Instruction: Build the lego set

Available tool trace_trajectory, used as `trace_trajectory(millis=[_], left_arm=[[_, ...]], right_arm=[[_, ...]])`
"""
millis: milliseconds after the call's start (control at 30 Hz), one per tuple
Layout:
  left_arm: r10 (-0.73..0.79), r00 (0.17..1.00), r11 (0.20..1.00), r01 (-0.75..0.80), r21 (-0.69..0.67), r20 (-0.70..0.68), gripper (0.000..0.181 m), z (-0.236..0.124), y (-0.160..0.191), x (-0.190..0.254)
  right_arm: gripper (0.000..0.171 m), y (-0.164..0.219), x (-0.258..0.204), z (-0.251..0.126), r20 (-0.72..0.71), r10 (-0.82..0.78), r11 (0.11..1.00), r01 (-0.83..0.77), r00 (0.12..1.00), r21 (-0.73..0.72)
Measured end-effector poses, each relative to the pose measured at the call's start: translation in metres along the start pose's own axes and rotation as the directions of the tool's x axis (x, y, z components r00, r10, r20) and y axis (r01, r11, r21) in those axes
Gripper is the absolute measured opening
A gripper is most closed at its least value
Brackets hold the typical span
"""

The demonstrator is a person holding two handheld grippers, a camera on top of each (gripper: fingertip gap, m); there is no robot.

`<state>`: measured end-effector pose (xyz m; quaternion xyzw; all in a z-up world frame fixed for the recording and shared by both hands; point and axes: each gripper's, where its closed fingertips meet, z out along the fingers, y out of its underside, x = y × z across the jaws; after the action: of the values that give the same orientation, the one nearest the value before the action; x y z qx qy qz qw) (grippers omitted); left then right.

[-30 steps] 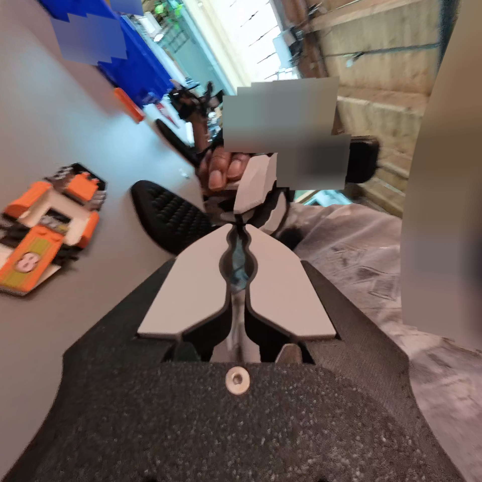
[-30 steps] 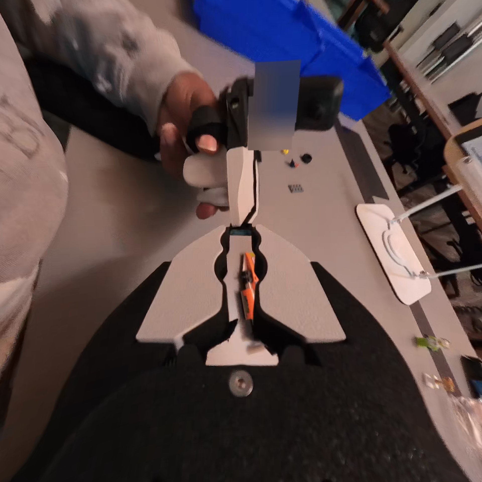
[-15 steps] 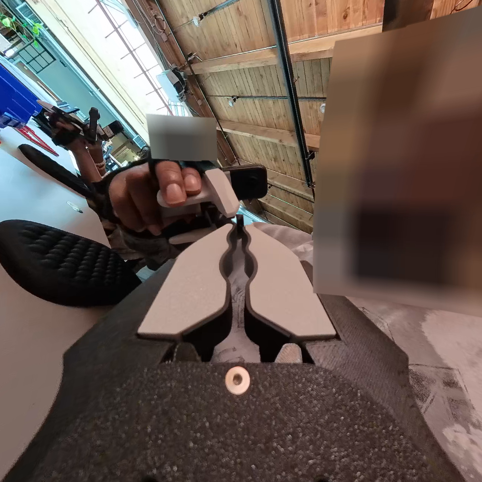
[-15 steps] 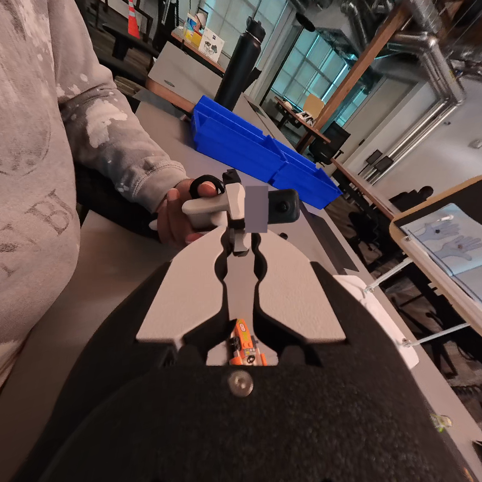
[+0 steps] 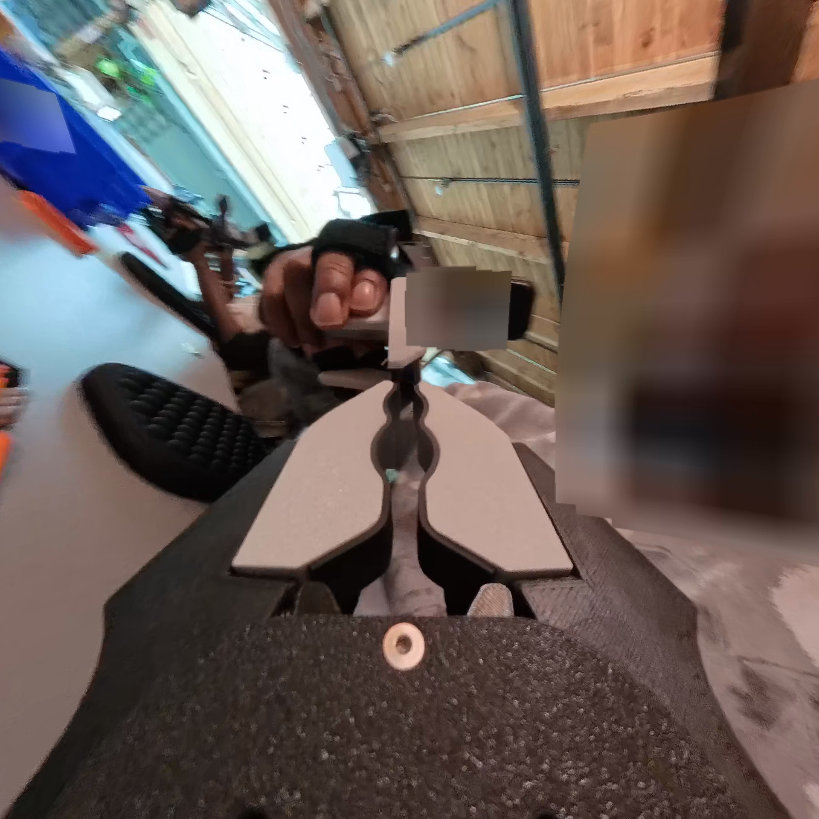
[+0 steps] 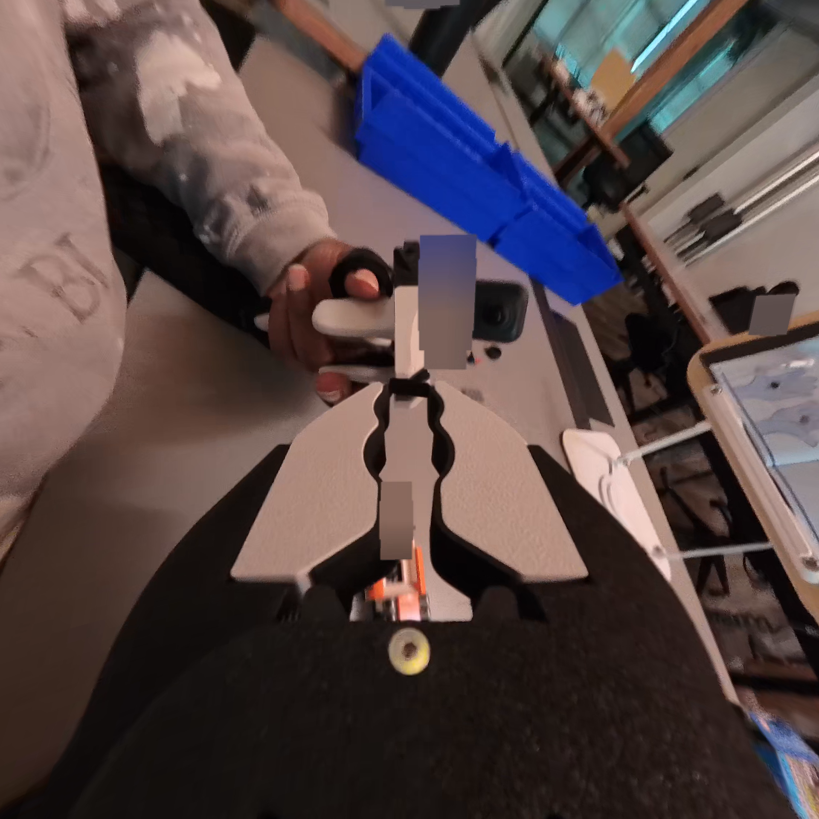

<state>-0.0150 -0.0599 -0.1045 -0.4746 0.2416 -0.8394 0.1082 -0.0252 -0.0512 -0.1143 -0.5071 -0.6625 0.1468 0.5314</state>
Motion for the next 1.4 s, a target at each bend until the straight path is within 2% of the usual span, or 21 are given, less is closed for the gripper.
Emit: trace_trajectory(millis=[67,133,233,333,533,767,1067,1267,1400], left_arm=[[0.043,0.989,0.999,-0.044,0.003,0.138,0.016,-0.007,-0.005,-0.018],[0.1,0.958,0.995,-0.096,-0.028,0.27,0.022,-0.013,-0.006,-0.034],[0.147,0.913,0.989,-0.129,-0.071,0.381,0.021,-0.017,-0.004,-0.048],[0.185,0.872,0.982,-0.149,-0.115,0.453,0.019,-0.019,0.001,-0.059],[0.209,0.837,0.977,-0.163,-0.134,0.505,0.007,-0.023,0.001,-0.067],[0.234,0.791,0.971,-0.168,-0.168,0.565,0.01,-0.026,0.004,-0.079],[0.271,0.723,0.962,-0.194,-0.189,0.636,0.01,-0.036,0.0,-0.088],[0.287,0.735,0.958,-0.206,-0.202,0.614,0.016,-0.03,0.002,-0.085],[0.277,0.74,0.961,-0.196,-0.197,0.613,0.015,-0.029,0.002,-0.086]], right_arm=[[0.016,0.025,0.007,0.003,0.008,-0.03,0.981,0.031,1.0,-0.191],[0.016,0.05,0.01,0.005,0.04,-0.054,0.925,0.065,0.998,-0.374],[0.016,0.067,0.008,0.011,0.084,-0.067,0.863,0.1,0.994,-0.496],[0.016,0.074,0.004,0.017,0.119,-0.082,0.823,0.135,0.989,-0.552],[0.016,0.079,0.002,0.02,0.132,-0.076,0.809,0.139,0.988,-0.572],[0.016,0.081,0.002,0.019,0.122,-0.078,0.811,0.134,0.989,-0.569],[0.016,0.085,0.001,0.017,0.078,0.001,0.879,0.037,0.997,-0.475],[0.016,0.086,-0.001,0.019,0.077,0.044,0.893,-0.004,0.996,-0.449],[0.016,0.088,-0.001,0.023,0.08,0.015,0.888,0.024,0.997,-0.459]])
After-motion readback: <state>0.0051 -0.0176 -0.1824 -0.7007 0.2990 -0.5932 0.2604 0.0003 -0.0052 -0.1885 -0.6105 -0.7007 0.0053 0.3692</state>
